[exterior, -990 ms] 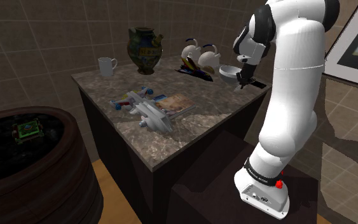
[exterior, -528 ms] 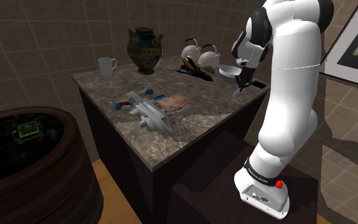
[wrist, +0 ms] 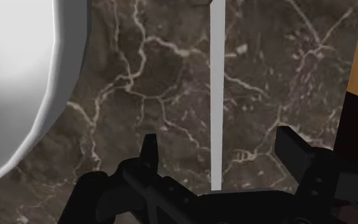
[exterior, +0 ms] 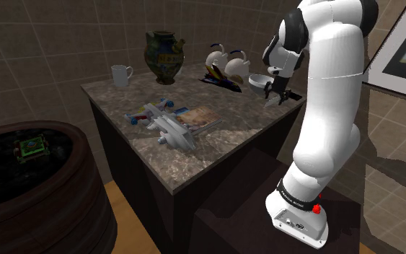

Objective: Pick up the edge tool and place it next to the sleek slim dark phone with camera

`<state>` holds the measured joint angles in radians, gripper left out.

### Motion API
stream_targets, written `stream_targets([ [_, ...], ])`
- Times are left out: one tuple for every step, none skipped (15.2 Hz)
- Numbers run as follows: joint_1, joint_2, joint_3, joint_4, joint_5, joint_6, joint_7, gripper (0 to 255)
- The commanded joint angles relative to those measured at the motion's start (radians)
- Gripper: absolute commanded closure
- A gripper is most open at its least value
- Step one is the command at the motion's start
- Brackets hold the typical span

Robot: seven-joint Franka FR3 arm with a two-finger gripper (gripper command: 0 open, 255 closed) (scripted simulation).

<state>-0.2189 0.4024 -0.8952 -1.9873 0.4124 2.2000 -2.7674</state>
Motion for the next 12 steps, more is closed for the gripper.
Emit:
stream_targets([
  [0.0, 0.001, 0.0, 0.001, 0.0, -0.001, 0.0, 0],
  [0.012, -0.021, -0.015, 0.011, -0.023, -0.025, 0.014, 0],
  [0.023, -0.041, -0.03, 0.022, -0.045, -0.049, 0.028, 0],
  [0.034, -0.061, -0.044, 0.035, -0.066, -0.075, 0.042, 0],
  [0.042, -0.076, -0.053, 0.046, -0.082, -0.095, 0.053, 0],
  [0.042, -0.076, -0.053, 0.046, -0.083, -0.095, 0.053, 0],
  [0.042, -0.077, -0.053, 0.046, -0.083, -0.095, 0.053, 0],
  [0.042, -0.077, -0.053, 0.046, -0.083, -0.095, 0.053, 0],
  [0.042, -0.077, -0.053, 0.046, -0.083, -0.095, 0.053, 0],
  [0.042, -0.076, -0.053, 0.046, -0.083, -0.095, 0.053, 0],
  [0.042, -0.076, -0.053, 0.046, -0.083, -0.095, 0.053, 0],
  [0.042, -0.076, -0.053, 0.046, -0.083, -0.095, 0.053, 0],
])
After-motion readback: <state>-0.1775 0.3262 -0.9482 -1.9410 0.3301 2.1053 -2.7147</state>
